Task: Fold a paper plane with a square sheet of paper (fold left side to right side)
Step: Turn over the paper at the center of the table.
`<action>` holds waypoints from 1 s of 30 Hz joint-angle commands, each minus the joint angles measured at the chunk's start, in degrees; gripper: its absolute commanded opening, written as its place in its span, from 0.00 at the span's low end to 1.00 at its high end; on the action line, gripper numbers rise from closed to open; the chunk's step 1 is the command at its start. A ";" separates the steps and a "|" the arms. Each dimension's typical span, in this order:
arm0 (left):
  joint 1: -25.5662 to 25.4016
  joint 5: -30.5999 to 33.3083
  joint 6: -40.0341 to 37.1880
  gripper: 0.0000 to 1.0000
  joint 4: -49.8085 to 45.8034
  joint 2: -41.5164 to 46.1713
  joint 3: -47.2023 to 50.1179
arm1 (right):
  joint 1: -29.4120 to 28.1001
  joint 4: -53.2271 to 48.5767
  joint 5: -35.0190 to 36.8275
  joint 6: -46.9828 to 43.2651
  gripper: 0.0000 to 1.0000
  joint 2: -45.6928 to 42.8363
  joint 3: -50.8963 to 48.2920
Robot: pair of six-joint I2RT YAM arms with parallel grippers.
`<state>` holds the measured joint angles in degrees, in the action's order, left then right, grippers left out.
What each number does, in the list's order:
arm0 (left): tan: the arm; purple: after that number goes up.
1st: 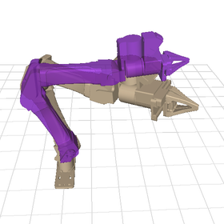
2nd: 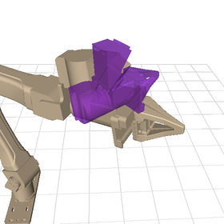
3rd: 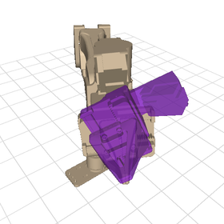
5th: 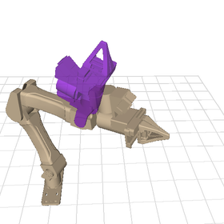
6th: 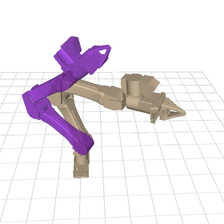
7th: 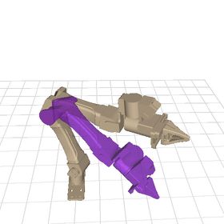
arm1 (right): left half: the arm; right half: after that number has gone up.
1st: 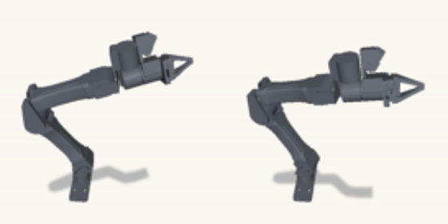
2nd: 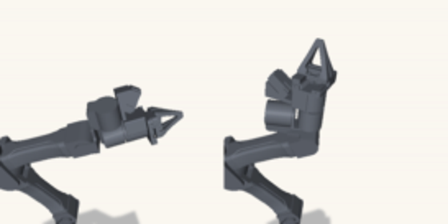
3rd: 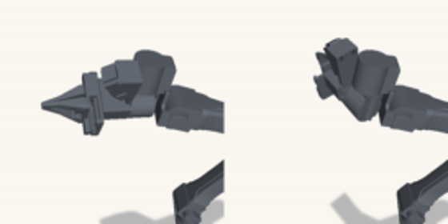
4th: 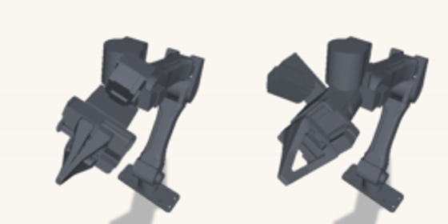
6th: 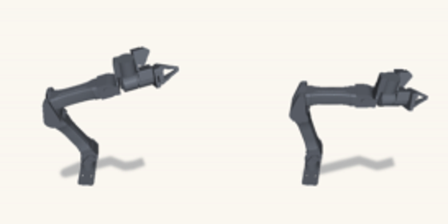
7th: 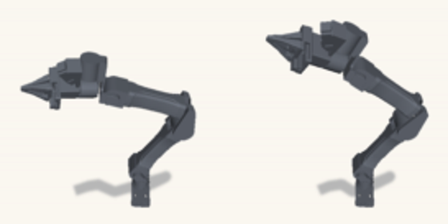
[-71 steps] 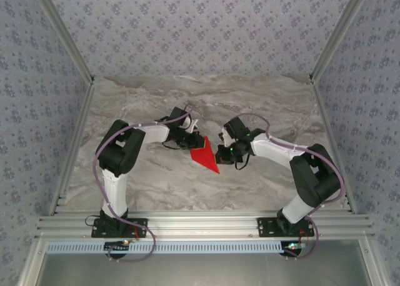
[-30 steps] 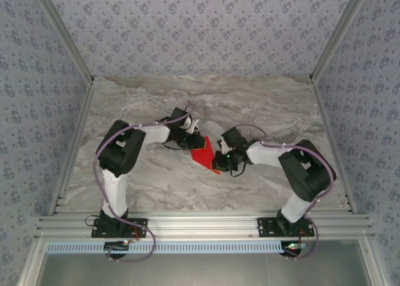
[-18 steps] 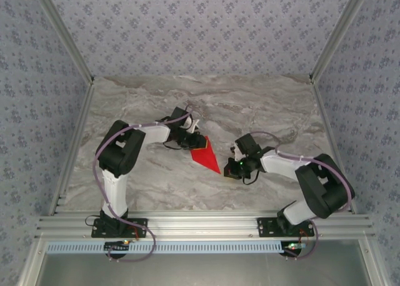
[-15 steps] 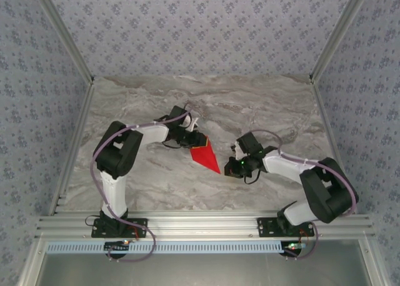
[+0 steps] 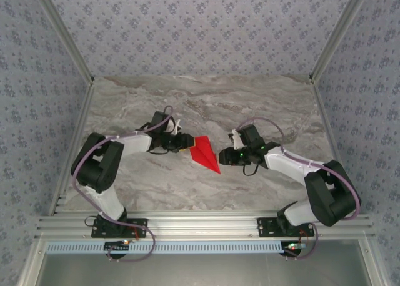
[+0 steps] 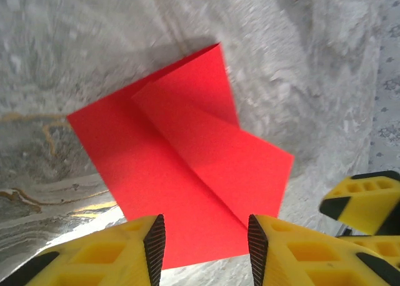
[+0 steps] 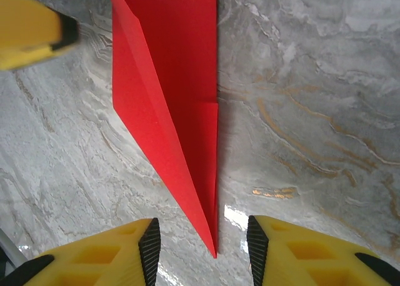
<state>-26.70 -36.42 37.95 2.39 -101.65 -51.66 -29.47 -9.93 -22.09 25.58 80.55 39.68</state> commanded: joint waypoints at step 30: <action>-2.84 -6.16 4.63 0.11 11.99 -10.00 -9.77 | 9.61 9.74 -12.73 4.01 0.62 -11.96 -9.69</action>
<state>-29.36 -41.15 43.07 12.73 -113.14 -59.83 -22.06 -4.12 -28.49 28.08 70.32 31.88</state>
